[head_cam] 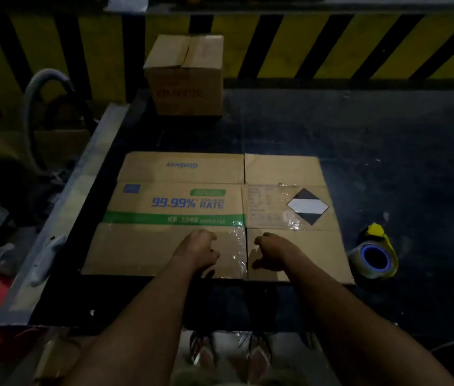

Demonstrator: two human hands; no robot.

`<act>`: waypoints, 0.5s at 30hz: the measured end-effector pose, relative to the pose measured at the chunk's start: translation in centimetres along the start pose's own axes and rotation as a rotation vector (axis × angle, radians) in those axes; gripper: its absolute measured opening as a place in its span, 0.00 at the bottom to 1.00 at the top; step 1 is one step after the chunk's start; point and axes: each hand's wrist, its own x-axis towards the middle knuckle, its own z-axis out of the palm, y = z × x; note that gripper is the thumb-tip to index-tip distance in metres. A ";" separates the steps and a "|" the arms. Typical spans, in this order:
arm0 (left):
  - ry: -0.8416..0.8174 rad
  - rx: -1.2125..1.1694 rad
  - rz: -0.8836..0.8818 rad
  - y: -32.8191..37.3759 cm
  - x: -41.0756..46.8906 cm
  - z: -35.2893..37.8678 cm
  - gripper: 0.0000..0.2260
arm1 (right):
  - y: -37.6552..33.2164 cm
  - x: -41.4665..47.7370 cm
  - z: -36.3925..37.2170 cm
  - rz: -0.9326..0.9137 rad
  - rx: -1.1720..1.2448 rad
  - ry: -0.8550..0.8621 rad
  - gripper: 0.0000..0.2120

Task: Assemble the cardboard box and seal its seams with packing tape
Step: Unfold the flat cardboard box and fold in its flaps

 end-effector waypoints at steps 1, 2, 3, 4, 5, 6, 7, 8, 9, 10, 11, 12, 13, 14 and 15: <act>-0.012 0.016 0.007 -0.5 -0.2 0.6 0.21 | -0.1 0.1 0.8 -0.021 0.013 0.001 0.27; -0.008 0.014 0.009 -0.8 -0.4 1.1 0.17 | -0.3 0.2 1.5 -0.043 0.032 0.032 0.23; -0.015 0.029 0.013 -1.3 -0.9 2.0 0.12 | -0.3 0.2 2.6 -0.063 0.018 0.052 0.22; -0.026 0.053 0.007 -1.6 -1.4 2.6 0.10 | -0.4 0.0 3.6 -0.071 -0.026 0.078 0.23; -0.014 0.047 0.026 -2.0 -1.6 3.2 0.09 | -0.4 0.1 4.5 -0.083 -0.076 0.099 0.26; 0.000 0.029 0.041 -2.3 -1.8 3.6 0.09 | -0.3 0.2 5.3 -0.084 -0.112 0.124 0.29; 0.024 0.018 0.068 -2.6 -1.9 3.9 0.09 | -0.1 0.3 5.9 -0.088 -0.127 0.159 0.31; 0.028 0.037 0.081 -2.8 -2.2 4.1 0.10 | 0.1 0.3 6.3 -0.088 -0.130 0.194 0.31; 0.023 0.068 0.101 -3.1 -2.3 4.5 0.15 | 0.3 0.4 6.6 -0.096 -0.129 0.214 0.30; 0.008 0.107 0.113 -3.4 -2.5 4.9 0.22 | 0.2 0.3 6.6 -0.104 -0.135 0.235 0.28; 0.020 0.135 0.122 -3.6 -2.6 5.1 0.27 | 0.2 0.3 6.4 -0.112 -0.155 0.248 0.26; 0.038 0.162 0.132 -3.9 -2.7 5.3 0.30 | 0.1 0.3 6.1 -0.127 -0.188 0.255 0.25; 0.051 0.190 0.136 -4.2 -2.8 5.4 0.32 | 0.1 0.3 5.8 -0.139 -0.221 0.244 0.26; 0.052 0.220 0.137 -4.5 -2.9 5.5 0.33 | 0.0 0.2 5.5 -0.154 -0.250 0.224 0.27; 0.051 0.245 0.138 -4.8 -3.0 5.6 0.33 | 0.0 0.0 5.3 -0.170 -0.279 0.203 0.27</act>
